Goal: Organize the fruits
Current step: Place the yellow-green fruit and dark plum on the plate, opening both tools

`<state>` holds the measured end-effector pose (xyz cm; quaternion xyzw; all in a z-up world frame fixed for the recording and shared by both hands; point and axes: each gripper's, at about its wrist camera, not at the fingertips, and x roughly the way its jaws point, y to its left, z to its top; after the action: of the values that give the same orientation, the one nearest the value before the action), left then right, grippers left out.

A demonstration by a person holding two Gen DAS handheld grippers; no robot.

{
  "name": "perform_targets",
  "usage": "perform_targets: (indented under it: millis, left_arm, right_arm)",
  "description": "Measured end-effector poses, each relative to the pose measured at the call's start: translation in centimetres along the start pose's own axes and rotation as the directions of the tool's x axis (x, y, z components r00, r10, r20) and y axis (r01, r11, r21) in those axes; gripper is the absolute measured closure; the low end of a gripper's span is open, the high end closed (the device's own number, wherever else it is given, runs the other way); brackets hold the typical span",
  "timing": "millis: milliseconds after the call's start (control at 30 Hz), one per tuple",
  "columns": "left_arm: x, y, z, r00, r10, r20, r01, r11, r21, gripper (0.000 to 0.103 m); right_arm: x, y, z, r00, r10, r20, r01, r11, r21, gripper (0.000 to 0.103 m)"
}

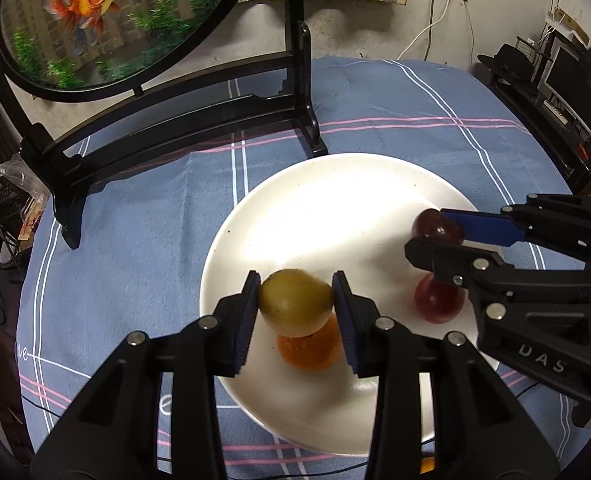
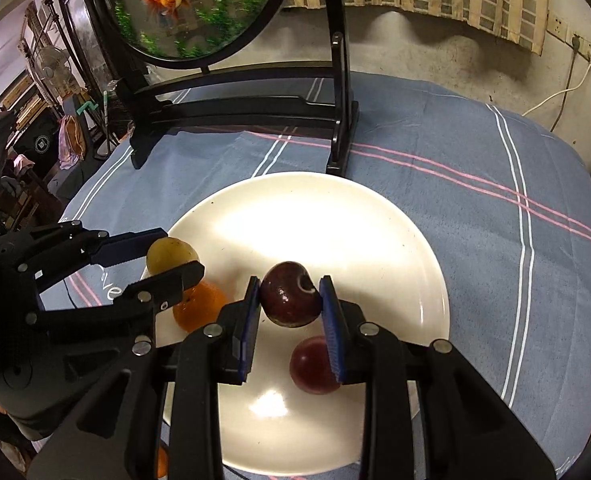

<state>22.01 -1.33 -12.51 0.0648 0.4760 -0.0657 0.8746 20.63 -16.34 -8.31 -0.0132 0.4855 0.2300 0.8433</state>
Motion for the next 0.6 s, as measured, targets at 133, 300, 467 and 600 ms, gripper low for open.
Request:
perform_targets:
  millis: [133,300,467,600]
  left_arm:
    - [0.5,-0.3,0.1,1.0,0.001,-0.008,-0.001,1.0,0.005,0.066]
    - [1.0,-0.3,0.2,1.0,0.004,-0.017,-0.004,1.0,0.008,0.066]
    - [1.6,-0.3,0.3,1.0,0.011,-0.029,-0.01,1.0,0.009,0.065]
    - [1.9,-0.2,0.4,0.999,0.011,-0.034,-0.01,1.0,0.004,0.061]
  right_arm:
    - [0.5,-0.3,0.4,1.0,-0.002,-0.007,0.002,1.0,0.006,0.073]
    - [1.2,-0.6,0.6,1.0,-0.006,-0.02,0.006,1.0,0.008,0.073]
    - [1.8,-1.2,0.8,0.999,0.024,-0.042,-0.022,0.999,0.03,0.073]
    - [1.8,-1.5,0.9,0.999,0.003,-0.048,-0.001,0.999,0.046,0.068]
